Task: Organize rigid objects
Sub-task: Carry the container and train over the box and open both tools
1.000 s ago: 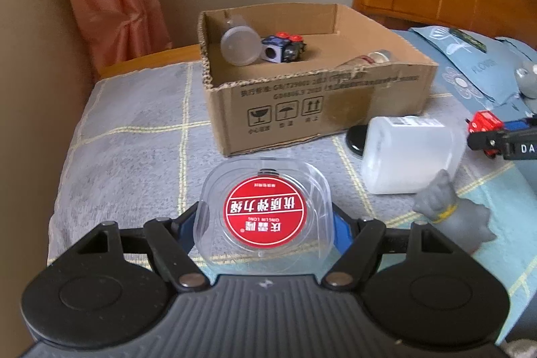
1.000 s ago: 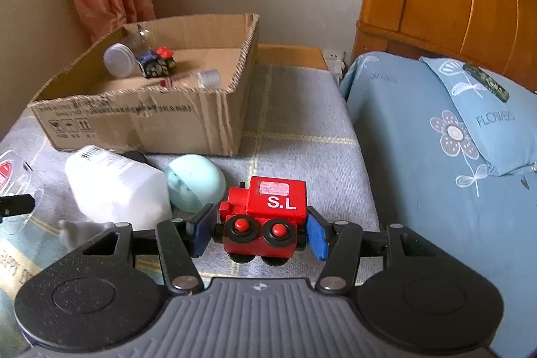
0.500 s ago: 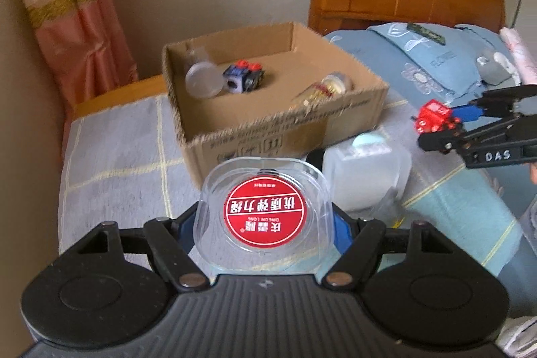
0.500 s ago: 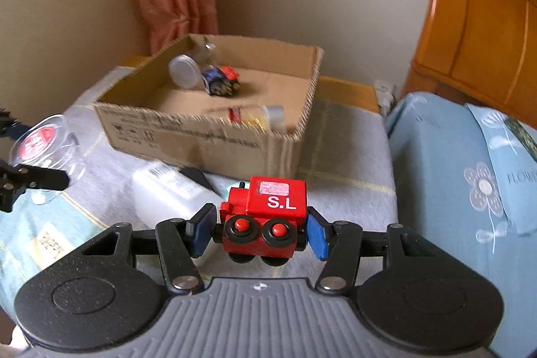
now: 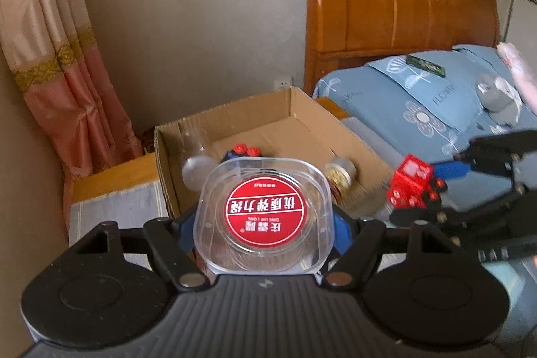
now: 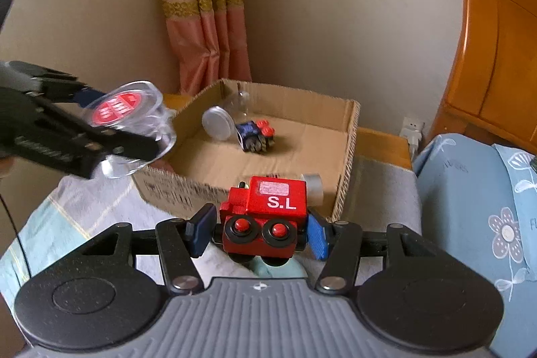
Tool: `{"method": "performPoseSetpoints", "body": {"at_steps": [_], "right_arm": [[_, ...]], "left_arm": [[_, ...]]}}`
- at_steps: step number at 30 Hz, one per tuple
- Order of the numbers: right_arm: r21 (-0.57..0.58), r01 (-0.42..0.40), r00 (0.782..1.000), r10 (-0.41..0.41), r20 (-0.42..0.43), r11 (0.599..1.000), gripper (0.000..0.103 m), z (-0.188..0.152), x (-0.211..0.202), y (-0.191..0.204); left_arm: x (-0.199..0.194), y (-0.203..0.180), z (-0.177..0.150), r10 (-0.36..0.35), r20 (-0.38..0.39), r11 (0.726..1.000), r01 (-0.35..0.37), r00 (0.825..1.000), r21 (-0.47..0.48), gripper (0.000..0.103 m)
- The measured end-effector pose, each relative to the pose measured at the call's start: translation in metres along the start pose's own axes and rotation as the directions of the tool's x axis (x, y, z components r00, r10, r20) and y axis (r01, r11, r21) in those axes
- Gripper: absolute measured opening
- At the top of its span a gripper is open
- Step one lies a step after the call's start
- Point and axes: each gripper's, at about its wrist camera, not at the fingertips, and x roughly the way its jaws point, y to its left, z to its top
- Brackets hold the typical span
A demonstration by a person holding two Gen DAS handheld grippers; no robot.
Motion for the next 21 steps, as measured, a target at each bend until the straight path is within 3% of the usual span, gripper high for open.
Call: {"method": "performPoseSetpoints", "body": {"at_steps": [11,13,21], "right_arm": [[0.000,0.006,1.000,-0.006,0.008,1.000,0.062,0.012,0.009,0.002],[-0.003,0.006,1.000,-0.006,0.006,1.000,0.062,0.012,0.010,0.003],[-0.006,0.015,1.000,-0.015,-0.004,1.000,0.062,0.019,0.017,0.001]], "left_arm": [[0.046,0.010,0.017,0.080,-0.031,0.997,-0.080,0.996,0.003,0.076],[0.052,0.010,0.016,0.095,-0.030,0.995,-0.095,0.995,0.014,0.087],[0.042,0.014,0.004,0.071,-0.034,0.997,-0.071,0.997,-0.008,0.095]]}}
